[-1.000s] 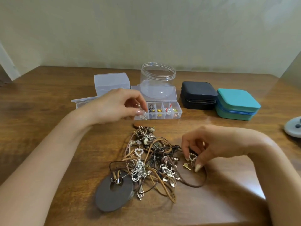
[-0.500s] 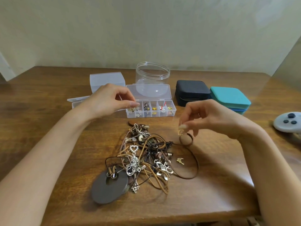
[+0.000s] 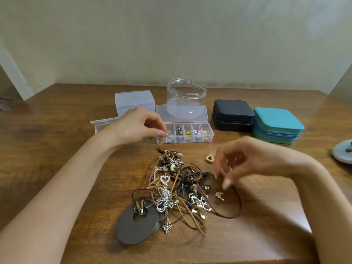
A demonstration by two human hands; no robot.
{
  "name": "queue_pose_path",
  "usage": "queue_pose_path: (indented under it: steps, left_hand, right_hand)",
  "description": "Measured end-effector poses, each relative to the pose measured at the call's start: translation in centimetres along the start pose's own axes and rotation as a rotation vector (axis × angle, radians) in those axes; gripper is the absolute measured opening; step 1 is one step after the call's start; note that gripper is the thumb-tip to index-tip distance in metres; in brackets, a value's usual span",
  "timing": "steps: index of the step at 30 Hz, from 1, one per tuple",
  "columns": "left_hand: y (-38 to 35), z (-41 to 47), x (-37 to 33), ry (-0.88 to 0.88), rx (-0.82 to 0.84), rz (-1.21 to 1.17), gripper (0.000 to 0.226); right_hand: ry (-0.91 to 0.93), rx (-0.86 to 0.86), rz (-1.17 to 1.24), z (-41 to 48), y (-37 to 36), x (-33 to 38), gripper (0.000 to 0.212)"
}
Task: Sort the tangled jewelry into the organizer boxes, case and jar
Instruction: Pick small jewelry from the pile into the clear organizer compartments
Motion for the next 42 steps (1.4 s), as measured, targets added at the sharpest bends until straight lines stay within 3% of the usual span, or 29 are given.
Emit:
queue_pose_path:
  steps: [3,6,11,15,18,20,22,25,27,29,32,42]
  left_hand:
    - [-0.4,0.0,1.1,0.05,0.065,0.067,0.006]
    - [-1.3,-0.2,2.1,0.119,0.168,0.134,0.009]
    - [-0.9,-0.2,2.3,0.134,0.128,0.233,0.009]
    - [-1.1,-0.6,3.6,0.209,0.176,0.368,0.01]
    - [-1.2,-0.5,3.3,0.202,0.149,0.433,0.012]
    - [-0.6,-0.7,1.4,0.103,0.068,0.37,0.015]
    - [-2.0,-1.6,-0.4,0.025,0.217,0.235,0.018]
    - [-5.5,-3.6,-0.7,0.03,0.473,0.339,0.024]
    - [-6.3,-3.6,-0.5,0.032,0.463,0.433,0.026]
    - [-6.5,-3.3,-0.5,0.039,0.438,0.442,0.027]
    - [-6.3,-2.8,-0.3,0.046,0.398,0.431,0.026]
    - [-6.2,-3.0,0.3,0.072,0.413,0.473,0.031]
  right_hand:
    - [-0.047,0.231,-0.131,-0.2,-2.9,0.0,0.025]
    - [-0.048,0.208,-0.157,0.5,-3.2,0.0,0.023]
    - [-0.051,0.186,-0.163,0.2,-2.9,0.1,0.017]
    - [-0.113,-0.043,-0.077,-0.2,0.6,-0.7,0.013]
    - [-0.231,-0.264,-0.176,-0.4,3.4,-3.0,0.011]
    - [-0.293,-0.268,-0.23,-0.3,3.5,-4.2,0.011]
    - [-0.315,-0.237,-0.213,-0.1,3.1,-4.8,0.011]
    - [-0.199,-0.371,-0.174,0.3,3.8,-3.6,0.019]
    - [-0.071,-0.468,-0.207,0.9,4.1,-2.2,0.021]
    - [-0.023,-0.432,-0.274,1.9,2.9,-1.7,0.021]
    - [-0.037,-0.375,-0.269,2.8,1.8,-2.2,0.013]
    - [-0.003,-0.396,-0.221,2.7,1.5,-1.8,0.018]
Point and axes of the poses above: each hand's wrist, its own z-axis towards the middle knuckle, its own y-axis out of the back of the hand, x = y × z, the point moved 10 cm from there along z, towards the middle knuckle, and after that the axes turned 9 degrees about y, right-handed, at the moved point
